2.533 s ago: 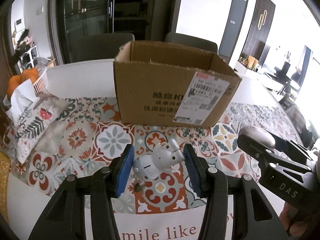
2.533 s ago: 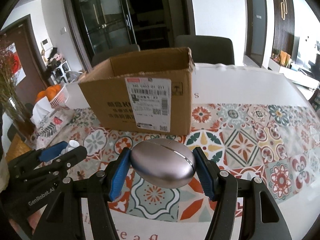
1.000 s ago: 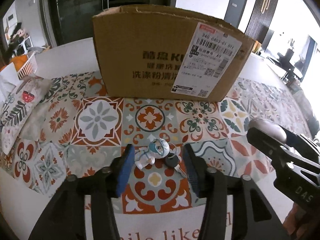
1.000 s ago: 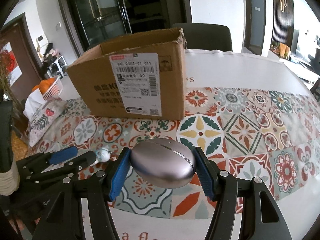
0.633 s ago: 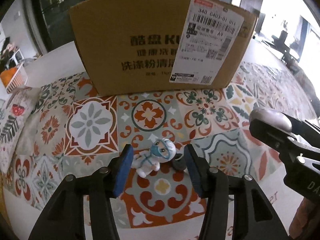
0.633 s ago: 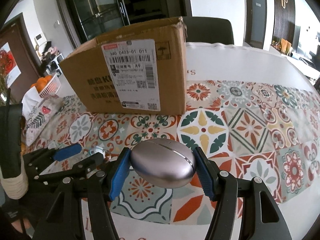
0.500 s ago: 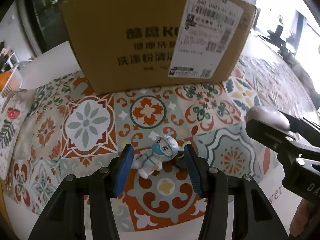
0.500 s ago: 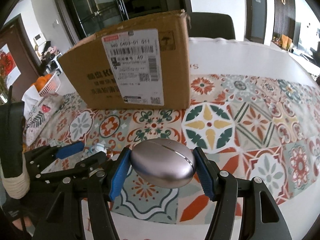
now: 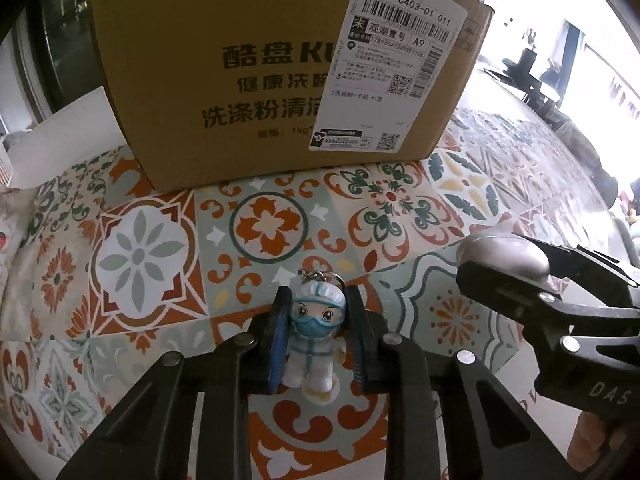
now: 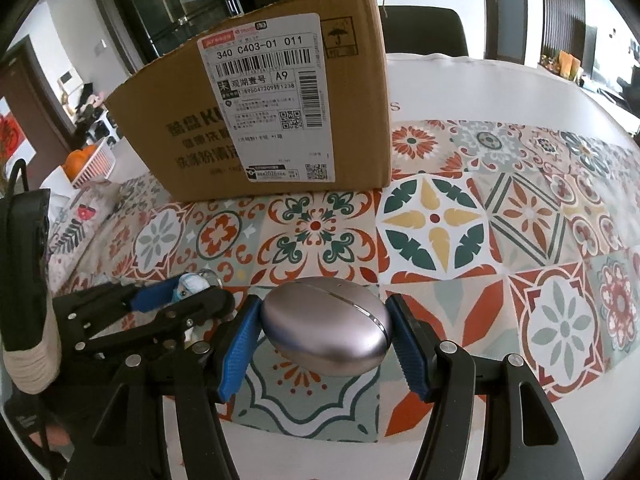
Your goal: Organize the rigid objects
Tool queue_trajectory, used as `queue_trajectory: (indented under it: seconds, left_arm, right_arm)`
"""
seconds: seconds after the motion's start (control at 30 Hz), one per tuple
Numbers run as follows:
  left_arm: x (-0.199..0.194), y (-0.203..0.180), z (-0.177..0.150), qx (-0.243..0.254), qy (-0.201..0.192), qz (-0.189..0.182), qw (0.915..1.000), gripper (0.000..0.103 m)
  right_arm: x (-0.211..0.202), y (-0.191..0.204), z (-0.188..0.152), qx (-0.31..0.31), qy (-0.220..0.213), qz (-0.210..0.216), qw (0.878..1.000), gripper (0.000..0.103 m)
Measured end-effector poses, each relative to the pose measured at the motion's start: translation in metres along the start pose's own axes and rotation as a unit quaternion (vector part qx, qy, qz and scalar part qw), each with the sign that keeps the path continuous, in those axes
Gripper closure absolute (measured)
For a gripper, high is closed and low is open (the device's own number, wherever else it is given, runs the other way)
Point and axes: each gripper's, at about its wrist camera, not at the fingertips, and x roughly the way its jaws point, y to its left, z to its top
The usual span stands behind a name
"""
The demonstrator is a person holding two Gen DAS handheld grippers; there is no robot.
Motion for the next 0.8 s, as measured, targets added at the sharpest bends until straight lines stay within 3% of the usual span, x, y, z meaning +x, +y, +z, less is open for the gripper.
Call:
queue_trajectory:
  seconds: [0.37, 0.8]
  left_arm:
    - [-0.034, 0.001, -0.015, -0.024, -0.020, 0.010, 0.9995, 0.077]
    - [-0.105, -0.005, 0.010, -0.036, -0.082, 0.022, 0.9957, 0.077]
  right_arm:
    - [-0.017, 0.005, -0.001, -0.004, -0.013, -0.005, 1.000, 0.040]
    - [-0.071, 0.021, 0.020, -0.024, -0.061, -0.005, 0.998, 0.040]
